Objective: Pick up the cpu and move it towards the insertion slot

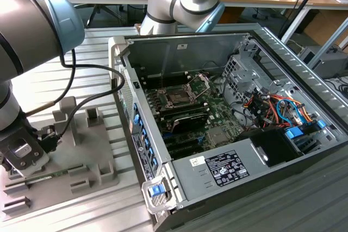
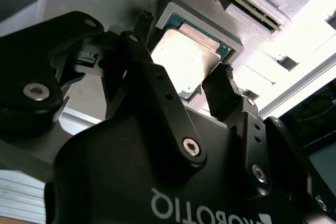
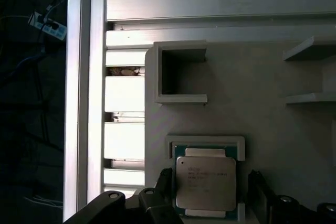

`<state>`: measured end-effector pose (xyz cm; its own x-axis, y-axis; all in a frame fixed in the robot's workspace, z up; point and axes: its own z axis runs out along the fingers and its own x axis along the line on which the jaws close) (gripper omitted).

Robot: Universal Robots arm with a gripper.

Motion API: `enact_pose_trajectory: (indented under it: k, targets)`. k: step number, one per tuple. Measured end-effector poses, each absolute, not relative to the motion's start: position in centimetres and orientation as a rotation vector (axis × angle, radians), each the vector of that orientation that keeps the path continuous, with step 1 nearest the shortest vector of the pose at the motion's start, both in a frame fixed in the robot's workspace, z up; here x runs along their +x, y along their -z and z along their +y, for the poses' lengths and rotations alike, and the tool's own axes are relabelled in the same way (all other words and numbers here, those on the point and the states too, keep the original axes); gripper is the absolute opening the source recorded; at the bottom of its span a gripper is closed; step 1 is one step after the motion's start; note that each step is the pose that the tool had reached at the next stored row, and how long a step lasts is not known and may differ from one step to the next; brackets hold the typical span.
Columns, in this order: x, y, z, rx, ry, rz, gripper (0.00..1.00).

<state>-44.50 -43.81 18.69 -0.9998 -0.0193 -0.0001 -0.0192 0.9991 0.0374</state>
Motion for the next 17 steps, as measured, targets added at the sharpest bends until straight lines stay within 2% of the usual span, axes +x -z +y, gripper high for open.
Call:
enact_pose_trajectory:
  k: [17]
  targets:
    - [-44.51, -19.25, -43.82, 0.040, 0.058, -3.143, 0.67]
